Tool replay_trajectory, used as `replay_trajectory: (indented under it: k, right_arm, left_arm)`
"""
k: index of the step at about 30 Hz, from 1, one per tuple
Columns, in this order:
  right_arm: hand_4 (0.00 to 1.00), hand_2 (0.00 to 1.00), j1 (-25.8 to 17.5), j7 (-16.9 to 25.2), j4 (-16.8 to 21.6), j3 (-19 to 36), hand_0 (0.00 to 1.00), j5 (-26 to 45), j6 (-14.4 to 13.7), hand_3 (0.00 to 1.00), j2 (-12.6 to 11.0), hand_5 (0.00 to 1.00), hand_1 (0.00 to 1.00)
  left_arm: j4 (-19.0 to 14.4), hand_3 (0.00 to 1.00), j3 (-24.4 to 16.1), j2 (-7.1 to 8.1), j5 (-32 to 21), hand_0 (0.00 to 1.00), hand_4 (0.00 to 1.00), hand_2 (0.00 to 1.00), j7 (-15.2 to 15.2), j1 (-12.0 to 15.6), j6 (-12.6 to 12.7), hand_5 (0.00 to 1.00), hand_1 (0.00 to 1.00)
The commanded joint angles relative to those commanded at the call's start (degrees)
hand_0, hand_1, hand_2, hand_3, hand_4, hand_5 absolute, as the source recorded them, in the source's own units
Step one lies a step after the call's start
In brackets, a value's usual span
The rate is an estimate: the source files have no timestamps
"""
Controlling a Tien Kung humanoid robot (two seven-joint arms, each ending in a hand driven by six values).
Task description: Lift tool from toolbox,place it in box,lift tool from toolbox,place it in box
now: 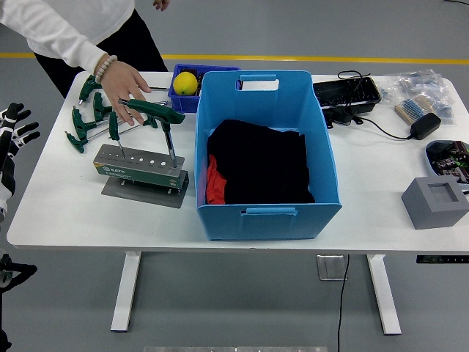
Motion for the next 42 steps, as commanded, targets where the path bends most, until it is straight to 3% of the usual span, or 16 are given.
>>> replay_trajectory:
  k: [11, 12, 16, 17, 18, 20, 23, 24, 26, 29, 30, 35, 36, 38, 42]
  right_arm:
    - [0.772, 0.724, -0.16, -0.05, -0.04, -0.07, 0.669, 0.02, 0.13, 0.572, -0.02, 0.684, 0.643]
    - [0.772, 0.724, -0.18, -0.07, -0.05, -0.02, 0.668, -0.05, 0.13, 0.572, -0.01, 0.683, 0.643]
    - [0.772, 0.724, -0.26, -0.23, -0.07, 0.44, 0.668, -0.65, 0.11, 0.572, 0.02, 0.683, 0.643]
    - [0.772, 0.724, -0.28, -0.28, -0.07, 0.55, 0.668, -0.80, 0.12, 0.572, 0.01, 0.683, 0.643]
    - [0.772, 0.723, -0.29, -0.32, -0.08, 0.70, 0.669, -0.99, 0.13, 0.572, 0.01, 0.684, 0.643]
    - [0.772, 0.723, -0.30, -0.37, -0.11, 0.94, 0.669, -1.31, 0.16, 0.572, 0.01, 0.684, 0.643]
    - [0.772, 0.723, -0.32, -0.46, -0.18, 1.28, 0.669, -1.64, 0.27, 0.572, 0.03, 0.684, 0.643]
    - [0.772, 0.722, -0.36, -0.47, -0.20, 1.36, 0.668, -1.70, 0.30, 0.572, 0.04, 0.682, 0.643]
    - [0.772, 0.722, -0.44, -0.52, -0.22, 1.58, 0.668, -1.82, 0.34, 0.572, 0.07, 0.682, 0.643]
    - [0.772, 0.722, -0.53, -0.68, -0.24, 2.08, 0.668, -2.28, 0.36, 0.572, 0.14, 0.682, 0.643]
    - [0.772, 0.722, -0.56, -0.72, -0.24, 2.20, 0.669, -2.44, 0.38, 0.571, 0.14, 0.683, 0.643]
    - [0.772, 0.722, -0.64, -0.89, -0.19, 2.80, 0.669, -3.13, 0.45, 0.571, 0.17, 0.683, 0.643]
    - [0.773, 0.721, -0.68, -0.92, -0.18, 2.88, 0.668, -3.25, 0.46, 0.571, 0.17, 0.685, 0.643]
    - [0.773, 0.721, -0.74, -1.02, -0.17, 3.16, 0.668, -3.64, 0.54, 0.571, 0.16, 0.685, 0.643]
    - [0.774, 0.721, -0.83, -1.22, -0.21, 3.66, 0.668, -4.11, 0.65, 0.571, 0.19, 0.684, 0.643]
  left_arm:
    - [-0.72, 0.729, 0.03, 0.57, 3.48, 0.654, 0.885, 0.794, -0.83, -0.33, 1.64, 0.723, 0.693]
    - [-0.89, 0.743, 0.05, 0.79, 4.45, 0.704, 0.887, 0.830, -0.95, -0.50, 1.78, 0.711, 0.736]
    - [-1.64, 0.743, 1.19, 3.06, 10.47, 0.704, 0.887, 0.830, -1.96, -1.88, 1.96, 0.711, 0.736]
    - [-1.81, 0.743, 2.08, 4.22, 12.56, 0.704, 0.887, 0.830, -2.22, -2.59, 1.94, 0.711, 0.736]
    - [-1.93, 0.767, 2.99, 5.27, 14.49, 0.774, 0.941, 0.881, -2.34, -3.32, 1.80, 0.723, 0.806]
    - [-2.06, 0.767, 4.69, 6.99, 18.43, 0.774, 0.941, 0.881, -2.47, -4.71, 1.57, 0.723, 0.806]
    - [-2.11, 0.767, 8.27, 9.91, 24.94, 0.774, 0.941, 0.881, -1.96, -7.69, 0.63, 0.723, 0.806]
    - [-2.02, 0.792, 9.45, 10.78, 26.73, 0.842, 0.998, 0.924, -1.63, -8.71, 0.16, 0.746, 0.860]
    - [-1.68, 0.792, 12.21, 12.47, 30.18, 0.842, 0.998, 0.924, -1.13, -10.91, -0.88, 0.746, 0.860]
    - [-0.44, 0.792, 17.13, 15.07, 33.92, 0.842, 0.998, 0.924, -0.71, -14.78, -3.24, 0.746, 0.860]
    - [-0.02, 0.851, 18.98, 15.85, 34.86, 0.932, 0.998, 0.978, -0.45, -16.05, -4.14, 0.722, 0.926]
    - [2.19, 0.851, 29.36, 20.12, 38.77, 0.932, 0.998, 0.978, -0.13, -23.08, -7.88, 0.722, 0.926]
    - [2.49, 0.890, 30.77, 20.67, 39.13, 0.955, 0.998, 0.998, -0.22, -24.08, -8.16, 0.665, 0.957]
    - [3.39, 0.890, 35.31, 21.70, 40.03, 0.955, 0.998, 0.998, -0.34, -26.93, -8.86, 0.665, 0.957]
    - [5.72, 0.889, 42.24, 22.11, 41.37, 0.955, 0.998, 0.973, -0.46, -31.35, -10.25, 0.636, 0.949]
